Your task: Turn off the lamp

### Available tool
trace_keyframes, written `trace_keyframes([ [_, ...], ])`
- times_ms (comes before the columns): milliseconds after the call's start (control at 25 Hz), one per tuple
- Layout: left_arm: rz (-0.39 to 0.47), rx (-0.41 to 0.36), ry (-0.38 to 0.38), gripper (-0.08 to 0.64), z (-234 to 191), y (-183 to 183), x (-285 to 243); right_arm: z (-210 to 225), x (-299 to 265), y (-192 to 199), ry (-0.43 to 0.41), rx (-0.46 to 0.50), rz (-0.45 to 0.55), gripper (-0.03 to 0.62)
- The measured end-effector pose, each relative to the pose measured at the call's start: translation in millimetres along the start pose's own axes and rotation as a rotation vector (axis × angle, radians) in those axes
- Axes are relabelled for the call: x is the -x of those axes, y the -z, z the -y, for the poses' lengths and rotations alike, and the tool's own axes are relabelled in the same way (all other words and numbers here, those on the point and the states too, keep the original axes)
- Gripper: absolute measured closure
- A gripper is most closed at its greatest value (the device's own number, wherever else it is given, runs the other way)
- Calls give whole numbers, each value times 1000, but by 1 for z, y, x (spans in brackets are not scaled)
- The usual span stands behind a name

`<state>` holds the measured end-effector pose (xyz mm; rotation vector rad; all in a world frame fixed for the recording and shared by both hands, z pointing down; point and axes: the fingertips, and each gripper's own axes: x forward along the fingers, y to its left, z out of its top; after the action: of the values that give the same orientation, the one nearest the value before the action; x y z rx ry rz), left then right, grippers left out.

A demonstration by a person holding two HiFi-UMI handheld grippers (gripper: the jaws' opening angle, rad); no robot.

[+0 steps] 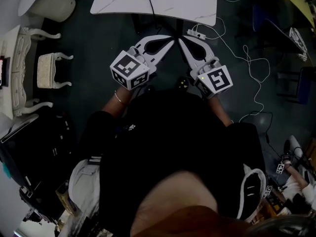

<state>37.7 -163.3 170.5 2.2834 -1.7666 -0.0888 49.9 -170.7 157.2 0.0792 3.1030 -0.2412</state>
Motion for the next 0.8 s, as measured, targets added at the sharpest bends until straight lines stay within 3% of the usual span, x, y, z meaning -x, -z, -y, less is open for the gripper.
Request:
trace_keyframes([
  [800, -2, 33, -74, 554, -14, 7, 14, -12, -4, 2, -81, -22, 0, 592],
])
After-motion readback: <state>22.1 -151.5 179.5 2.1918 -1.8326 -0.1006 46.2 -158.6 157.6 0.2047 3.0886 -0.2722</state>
